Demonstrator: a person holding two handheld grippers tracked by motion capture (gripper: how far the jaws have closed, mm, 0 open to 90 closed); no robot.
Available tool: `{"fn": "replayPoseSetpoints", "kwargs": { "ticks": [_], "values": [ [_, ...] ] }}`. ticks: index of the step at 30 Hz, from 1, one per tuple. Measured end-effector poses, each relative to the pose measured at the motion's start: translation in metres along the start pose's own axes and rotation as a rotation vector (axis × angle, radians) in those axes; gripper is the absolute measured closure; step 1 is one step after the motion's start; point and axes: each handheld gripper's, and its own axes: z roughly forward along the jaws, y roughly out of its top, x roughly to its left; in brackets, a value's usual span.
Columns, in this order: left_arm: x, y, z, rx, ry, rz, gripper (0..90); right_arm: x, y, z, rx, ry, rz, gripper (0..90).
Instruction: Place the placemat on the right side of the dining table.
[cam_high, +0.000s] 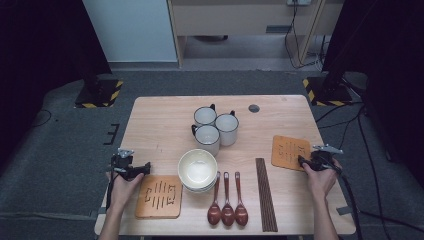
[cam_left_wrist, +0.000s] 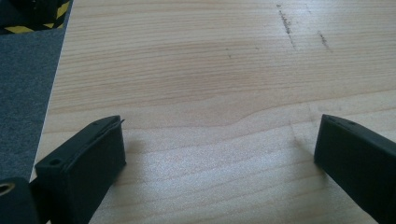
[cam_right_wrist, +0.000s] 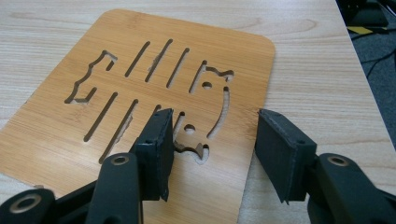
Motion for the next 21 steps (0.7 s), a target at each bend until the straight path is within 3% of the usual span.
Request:
{"fn": "replayPoseSetpoints", "kwargs": {
  "ticks": [2, 5, 11, 21],
  "values": [
    [0.0, 0.0, 0.0, 0.0, 0.0, 0.0, 1.1, -0.002, -0.001, 0.0, -0.006, 0.005, -0.002, 47.3],
    [0.0, 0.0, 0.0, 0.0, 0.0, 0.0, 1.1, -0.002, 0.0, -0.002, -0.03, 0.003, 0.017, 39.4],
    [0.0, 0.0, 0.0, 0.0, 0.0, 0.0, 1.1, 0.002, 0.0, -0.005, -0.038, 0.02, 0.044, 35.8],
    [0.0, 0.0, 0.0, 0.0, 0.0, 0.0, 1.1, 0.013, -0.002, 0.001, 0.0, -0.03, 0.032, 31.5]
  ]
}}
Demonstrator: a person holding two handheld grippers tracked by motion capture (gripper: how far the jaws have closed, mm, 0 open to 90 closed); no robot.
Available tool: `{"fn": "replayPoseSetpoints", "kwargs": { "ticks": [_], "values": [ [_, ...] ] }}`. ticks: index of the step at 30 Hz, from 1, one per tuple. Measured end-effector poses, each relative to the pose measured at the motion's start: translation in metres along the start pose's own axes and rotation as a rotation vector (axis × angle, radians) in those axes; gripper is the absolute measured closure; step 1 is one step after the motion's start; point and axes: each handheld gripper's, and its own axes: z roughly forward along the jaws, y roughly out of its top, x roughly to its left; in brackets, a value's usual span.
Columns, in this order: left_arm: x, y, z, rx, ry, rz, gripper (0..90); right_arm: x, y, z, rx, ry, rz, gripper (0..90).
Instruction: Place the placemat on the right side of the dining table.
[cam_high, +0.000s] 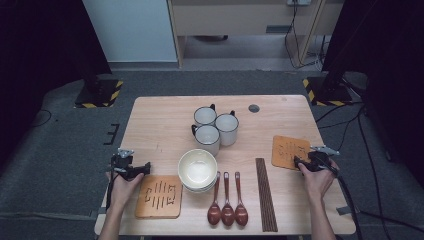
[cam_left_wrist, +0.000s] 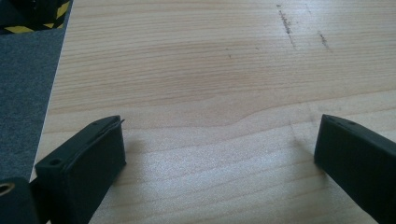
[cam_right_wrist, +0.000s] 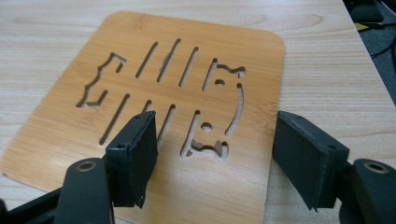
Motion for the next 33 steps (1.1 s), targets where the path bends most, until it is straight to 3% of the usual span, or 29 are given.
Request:
{"fn": "replayPoseSetpoints", "kwargs": {
  "ticks": [11, 33],
  "values": [
    [0.0, 0.0, 0.0, 0.0, 0.0, 0.0, 1.1, -0.001, 0.001, 0.0, 0.004, 0.011, -0.019, 32.0],
    [0.0, 0.0, 0.0, 0.0, 0.0, 0.0, 1.0, -0.019, 0.006, 0.004, 0.015, 0.131, -0.129, 32.0]
  ]
}}
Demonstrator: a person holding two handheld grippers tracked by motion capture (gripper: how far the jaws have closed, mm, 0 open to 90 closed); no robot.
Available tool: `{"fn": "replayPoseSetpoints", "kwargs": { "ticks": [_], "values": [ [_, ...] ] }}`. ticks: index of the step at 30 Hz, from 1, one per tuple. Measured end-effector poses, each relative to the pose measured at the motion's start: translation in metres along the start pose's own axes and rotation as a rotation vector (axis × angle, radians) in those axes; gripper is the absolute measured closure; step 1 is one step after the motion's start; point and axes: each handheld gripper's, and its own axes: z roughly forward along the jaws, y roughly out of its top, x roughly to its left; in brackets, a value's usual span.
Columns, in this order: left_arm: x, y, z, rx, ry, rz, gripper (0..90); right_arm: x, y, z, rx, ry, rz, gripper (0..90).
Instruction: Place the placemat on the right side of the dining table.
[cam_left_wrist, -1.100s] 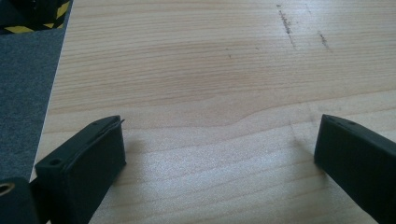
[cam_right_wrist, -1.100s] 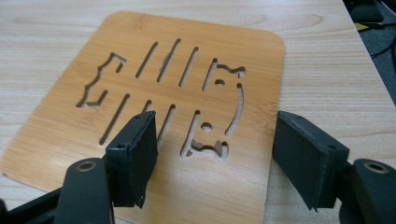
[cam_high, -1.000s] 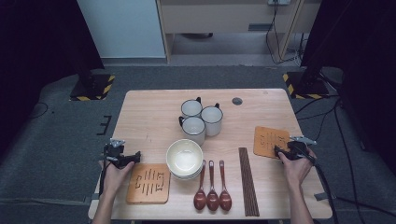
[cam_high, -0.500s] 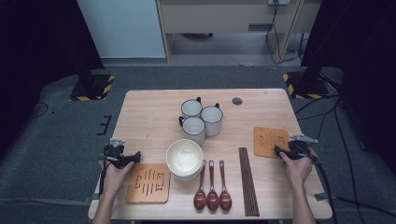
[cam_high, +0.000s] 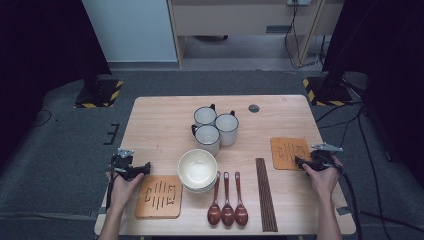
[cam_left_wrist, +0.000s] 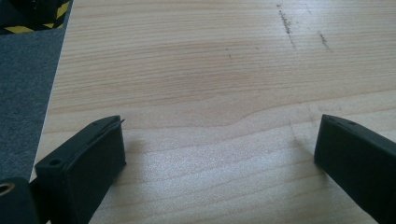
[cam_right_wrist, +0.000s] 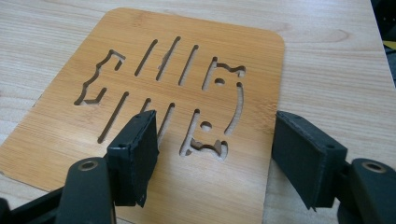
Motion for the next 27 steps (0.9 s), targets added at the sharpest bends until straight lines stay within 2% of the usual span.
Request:
{"fn": "replayPoseSetpoints", "kwargs": {
  "ticks": [15, 21, 23, 27],
  "values": [
    [0.0, 0.0, 0.0, 0.0, 0.0, 0.0, 1.1, -0.0045, 0.0002, 0.0017, -0.01, 0.031, -0.025, 32.0],
    [0.0, 0.0, 0.0, 0.0, 0.0, 0.0, 1.1, -0.0043, 0.0, 0.002, -0.013, 0.028, -0.023, 30.0],
    [0.0, 0.0, 0.0, 0.0, 0.0, 0.0, 1.0, -0.0045, 0.0004, 0.0012, -0.018, 0.041, 0.011, 26.7],
    [0.0, 0.0, 0.0, 0.0, 0.0, 0.0, 1.1, -0.0048, 0.0032, -0.0033, -0.056, 0.038, 0.014, 27.8]
  ]
}}
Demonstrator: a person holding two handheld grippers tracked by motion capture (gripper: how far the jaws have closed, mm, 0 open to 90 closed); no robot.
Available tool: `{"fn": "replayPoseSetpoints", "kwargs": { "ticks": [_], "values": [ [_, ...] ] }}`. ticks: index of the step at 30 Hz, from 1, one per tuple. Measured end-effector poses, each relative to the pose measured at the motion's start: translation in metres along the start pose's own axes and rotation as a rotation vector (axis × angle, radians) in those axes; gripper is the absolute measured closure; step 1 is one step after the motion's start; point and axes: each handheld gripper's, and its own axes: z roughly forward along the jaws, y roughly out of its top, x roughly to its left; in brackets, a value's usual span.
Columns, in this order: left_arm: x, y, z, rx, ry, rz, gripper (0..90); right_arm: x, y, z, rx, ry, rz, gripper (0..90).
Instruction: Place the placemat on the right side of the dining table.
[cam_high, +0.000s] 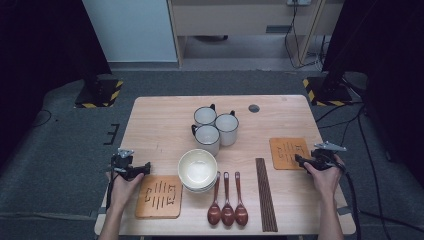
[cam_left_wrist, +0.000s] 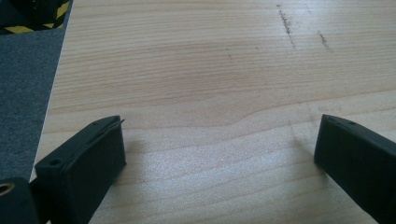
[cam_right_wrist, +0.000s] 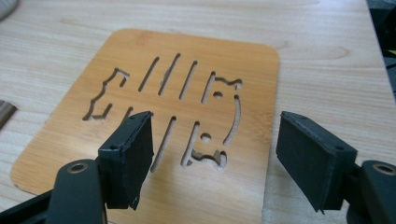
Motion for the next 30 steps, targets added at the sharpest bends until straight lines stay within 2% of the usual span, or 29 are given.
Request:
{"fn": "replayPoseSetpoints", "kwargs": {
  "ticks": [6, 17, 20, 23, 27, 30],
  "values": [
    [0.0, 0.0, 0.0, 0.0, 0.0, 0.0, 1.0, 0.003, 0.004, -0.005, -0.014, -0.015, -0.004, 29.4],
    [0.002, -0.001, -0.002, -0.008, -0.004, 0.002, 3.4, 0.008, 0.012, -0.019, -0.043, -0.014, -0.002, 34.3],
    [0.004, -0.002, -0.004, -0.016, -0.007, 0.004, 7.7, 0.011, 0.015, -0.023, -0.046, -0.009, -0.002, 34.9],
    [0.007, -0.002, -0.008, -0.027, -0.028, -0.025, 15.8, 0.014, 0.017, -0.027, -0.053, -0.005, 0.002, 34.3],
    [0.008, -0.001, -0.015, -0.063, -0.045, -0.007, 23.5, 0.018, 0.021, -0.033, -0.065, 0.0, 0.012, 32.5],
    [0.007, 0.002, -0.021, -0.109, -0.062, 0.015, 24.8, 0.022, 0.024, -0.037, -0.077, 0.004, 0.0, 33.0]
  ]
}}
